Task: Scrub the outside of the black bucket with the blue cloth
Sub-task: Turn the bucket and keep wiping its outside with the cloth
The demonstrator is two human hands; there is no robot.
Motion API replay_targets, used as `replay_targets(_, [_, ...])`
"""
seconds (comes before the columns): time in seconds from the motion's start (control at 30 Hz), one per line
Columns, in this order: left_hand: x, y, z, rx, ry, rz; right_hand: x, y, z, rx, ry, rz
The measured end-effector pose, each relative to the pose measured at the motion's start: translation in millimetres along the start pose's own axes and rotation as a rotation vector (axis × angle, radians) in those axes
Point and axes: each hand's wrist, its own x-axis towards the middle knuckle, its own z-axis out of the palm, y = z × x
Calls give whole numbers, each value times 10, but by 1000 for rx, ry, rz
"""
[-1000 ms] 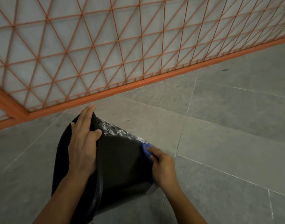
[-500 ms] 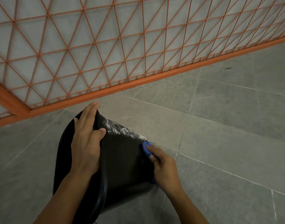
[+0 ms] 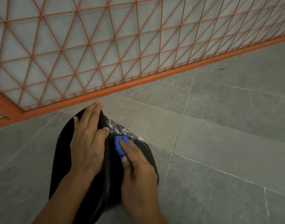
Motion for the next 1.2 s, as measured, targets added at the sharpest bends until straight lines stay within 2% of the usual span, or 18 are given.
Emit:
replay_targets(0.1, [5,-24,-17,-47,4,-12,116,-162,56,80,-35,-68])
replay_targets(0.17, [-3,-42,-36,-78,12,-12,248,-38,50,63,-36,-57])
replay_targets(0.37, [-43,-74,-82,-122,55,-68,377,774,-176,-127,12,318])
replay_targets(0.47, [-28,-71,-81,-113,47,-82,203,826,-194,-131,76,416])
replay_targets(0.63, [-9,-74,-97,-116,-4,-56,-75,179,30,-33,44,73])
replay_targets(0.7, [-25,-51,-72,-105,-16,-39,22,15,52,10,49,-7])
replay_targets(0.8, [-33,-33,-35,-91,-23,-33,314,-159,-5,82,-29,76])
replay_targets(0.9, [-28,-37,-29,-46,-31,-19,373,-243,-8,111,-38,137])
replay_targets(1.07, [-33,-99,-84,-46,-26,-16,-26,-258,98,53,-109,32])
replay_targets(1.2, [-34,-66,-73,-89,-33,-29,228,-215,27,21,-91,-32])
